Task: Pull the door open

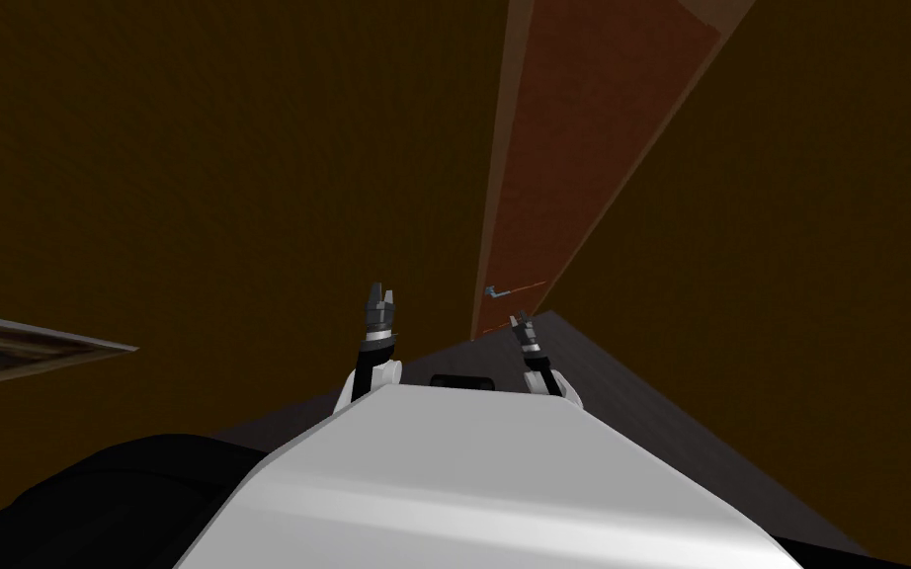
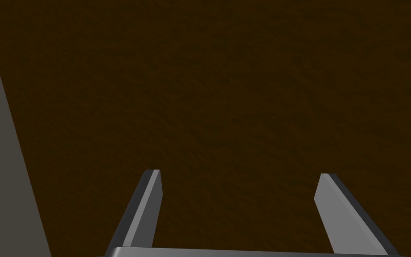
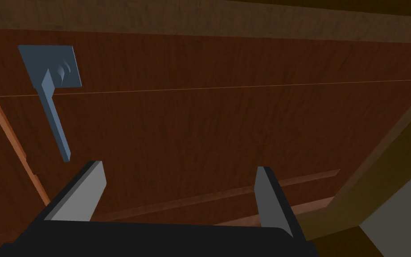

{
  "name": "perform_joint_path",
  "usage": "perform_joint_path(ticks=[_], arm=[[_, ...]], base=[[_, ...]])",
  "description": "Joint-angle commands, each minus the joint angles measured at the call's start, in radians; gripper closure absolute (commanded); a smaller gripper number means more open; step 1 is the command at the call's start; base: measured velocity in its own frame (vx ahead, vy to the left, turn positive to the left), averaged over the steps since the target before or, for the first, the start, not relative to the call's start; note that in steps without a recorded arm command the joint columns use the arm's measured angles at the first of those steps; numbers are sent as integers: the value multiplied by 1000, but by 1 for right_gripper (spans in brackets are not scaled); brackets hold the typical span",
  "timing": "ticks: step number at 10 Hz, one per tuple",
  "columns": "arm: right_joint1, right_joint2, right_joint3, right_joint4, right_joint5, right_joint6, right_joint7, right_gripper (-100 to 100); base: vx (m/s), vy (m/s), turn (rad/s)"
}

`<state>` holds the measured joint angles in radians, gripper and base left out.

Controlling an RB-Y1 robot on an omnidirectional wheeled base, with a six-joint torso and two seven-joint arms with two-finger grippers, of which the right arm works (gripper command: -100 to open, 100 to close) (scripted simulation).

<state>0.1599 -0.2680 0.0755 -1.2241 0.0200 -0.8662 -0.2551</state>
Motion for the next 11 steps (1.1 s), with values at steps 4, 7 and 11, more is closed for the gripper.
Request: perform_joint_path(ticks=[4,7,11], arm=[[-37,-32,19,138,-14,-31,-29,-100],[-49,-42,24,200,-18,-42,-38,-100],[-83,-68,39,327,-30,-70,-62,-100]], base=[[46,-50,130],[29,-34,78],[47,-62,143]])
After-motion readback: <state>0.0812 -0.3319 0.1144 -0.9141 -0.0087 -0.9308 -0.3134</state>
